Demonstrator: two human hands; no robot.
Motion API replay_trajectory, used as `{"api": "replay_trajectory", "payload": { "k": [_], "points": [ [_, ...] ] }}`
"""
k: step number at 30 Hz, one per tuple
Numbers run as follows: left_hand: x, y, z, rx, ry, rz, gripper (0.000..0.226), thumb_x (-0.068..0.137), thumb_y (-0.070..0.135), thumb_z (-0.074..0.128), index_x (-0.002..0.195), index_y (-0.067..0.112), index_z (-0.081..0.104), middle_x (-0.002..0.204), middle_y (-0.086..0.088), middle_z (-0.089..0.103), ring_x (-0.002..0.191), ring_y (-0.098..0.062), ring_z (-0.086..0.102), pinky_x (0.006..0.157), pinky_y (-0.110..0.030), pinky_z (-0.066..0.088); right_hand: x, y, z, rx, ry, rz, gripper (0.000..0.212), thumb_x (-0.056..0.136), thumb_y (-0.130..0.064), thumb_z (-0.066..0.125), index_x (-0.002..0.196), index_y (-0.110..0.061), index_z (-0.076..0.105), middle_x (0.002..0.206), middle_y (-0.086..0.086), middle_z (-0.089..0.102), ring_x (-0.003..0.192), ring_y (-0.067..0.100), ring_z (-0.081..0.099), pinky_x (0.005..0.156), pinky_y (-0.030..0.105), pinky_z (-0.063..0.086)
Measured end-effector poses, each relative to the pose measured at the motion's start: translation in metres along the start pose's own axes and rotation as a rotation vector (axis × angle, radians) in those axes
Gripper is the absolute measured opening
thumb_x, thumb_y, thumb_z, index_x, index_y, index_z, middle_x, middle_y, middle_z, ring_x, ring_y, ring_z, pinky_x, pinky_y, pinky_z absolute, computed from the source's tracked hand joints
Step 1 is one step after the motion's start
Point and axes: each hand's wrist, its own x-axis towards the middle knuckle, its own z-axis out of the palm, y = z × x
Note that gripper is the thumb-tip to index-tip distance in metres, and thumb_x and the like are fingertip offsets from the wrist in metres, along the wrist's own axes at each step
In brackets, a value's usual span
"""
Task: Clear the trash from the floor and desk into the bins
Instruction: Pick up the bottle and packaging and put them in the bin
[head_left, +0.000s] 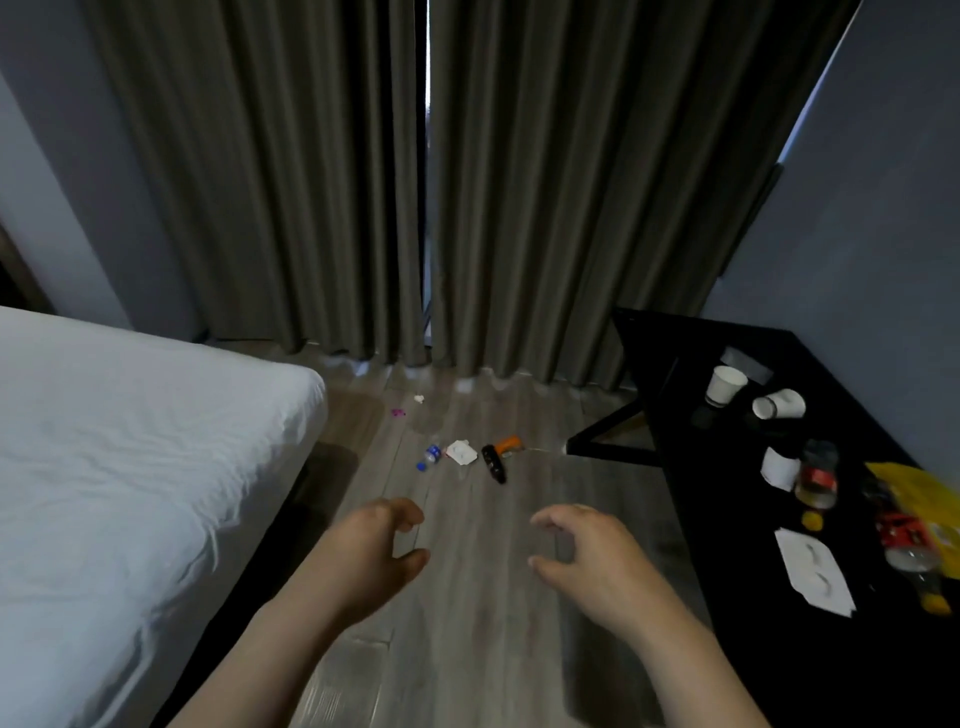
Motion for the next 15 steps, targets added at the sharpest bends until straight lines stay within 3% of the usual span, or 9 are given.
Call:
{"api": "replay_trajectory", "payload": {
  "k": [9,15],
  "points": [
    [0.142,-0.046,-0.033,-0.001,-0.094,-0.001,0.042,0.087,0.040,0.060,0.126,0.027,0.052,0.123,0.011,0.056,0.108,-0.005,0.056,0.091,-0.018,0.045,0.137,-0.009,0.003,0.071,-0.035,0.097,0.042,0.082,-0.032,0.067,0.123,-0.030,0.057,0.118,-0.010,0.057,0.108,0.004,0.054,0.091,0.016,0.042],
    [0.237,-0.069,-0.041,0.008,-0.113,-0.027,0.042,0.086,0.040,0.061,0.126,0.028,0.052,0.123,0.011,0.057,0.108,-0.007,0.056,0.091,-0.021,0.046,0.238,0.008,0.005,0.083,-0.069,0.085,0.041,0.080,-0.028,0.070,0.120,-0.025,0.060,0.117,-0.008,0.061,0.107,0.004,0.056,0.086,0.008,0.036]
  ]
}}
